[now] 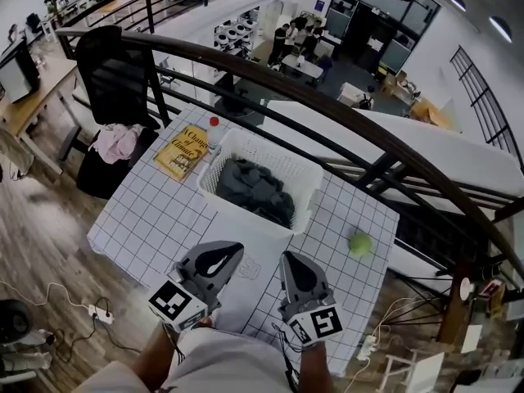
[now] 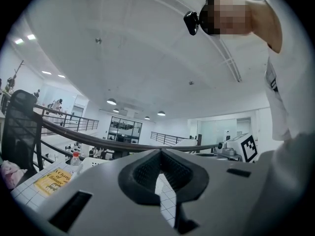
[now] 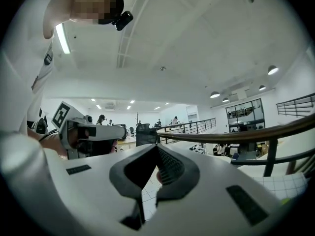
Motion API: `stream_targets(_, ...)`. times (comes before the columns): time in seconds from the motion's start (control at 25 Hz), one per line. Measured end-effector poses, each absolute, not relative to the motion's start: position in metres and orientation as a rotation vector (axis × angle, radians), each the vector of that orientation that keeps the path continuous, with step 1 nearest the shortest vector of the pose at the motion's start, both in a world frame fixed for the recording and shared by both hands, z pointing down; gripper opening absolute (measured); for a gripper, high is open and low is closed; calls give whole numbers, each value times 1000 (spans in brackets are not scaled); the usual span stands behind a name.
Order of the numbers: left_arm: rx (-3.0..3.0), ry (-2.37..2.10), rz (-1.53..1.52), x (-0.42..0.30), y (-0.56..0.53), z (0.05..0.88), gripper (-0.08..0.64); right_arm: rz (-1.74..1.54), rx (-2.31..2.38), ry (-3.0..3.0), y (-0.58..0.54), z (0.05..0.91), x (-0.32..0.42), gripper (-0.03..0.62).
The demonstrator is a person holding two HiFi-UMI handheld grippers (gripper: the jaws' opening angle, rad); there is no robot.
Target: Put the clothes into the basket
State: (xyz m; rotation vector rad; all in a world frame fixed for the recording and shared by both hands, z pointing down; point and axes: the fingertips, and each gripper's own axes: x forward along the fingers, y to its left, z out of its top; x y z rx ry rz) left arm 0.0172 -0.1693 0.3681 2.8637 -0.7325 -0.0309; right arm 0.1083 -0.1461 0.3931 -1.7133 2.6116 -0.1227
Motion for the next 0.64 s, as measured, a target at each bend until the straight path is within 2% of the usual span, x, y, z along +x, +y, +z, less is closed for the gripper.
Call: stream_targets(0.64,2857,-742,-20,16,-172,373,5,-115,-1714,2640,-147,394,107,16)
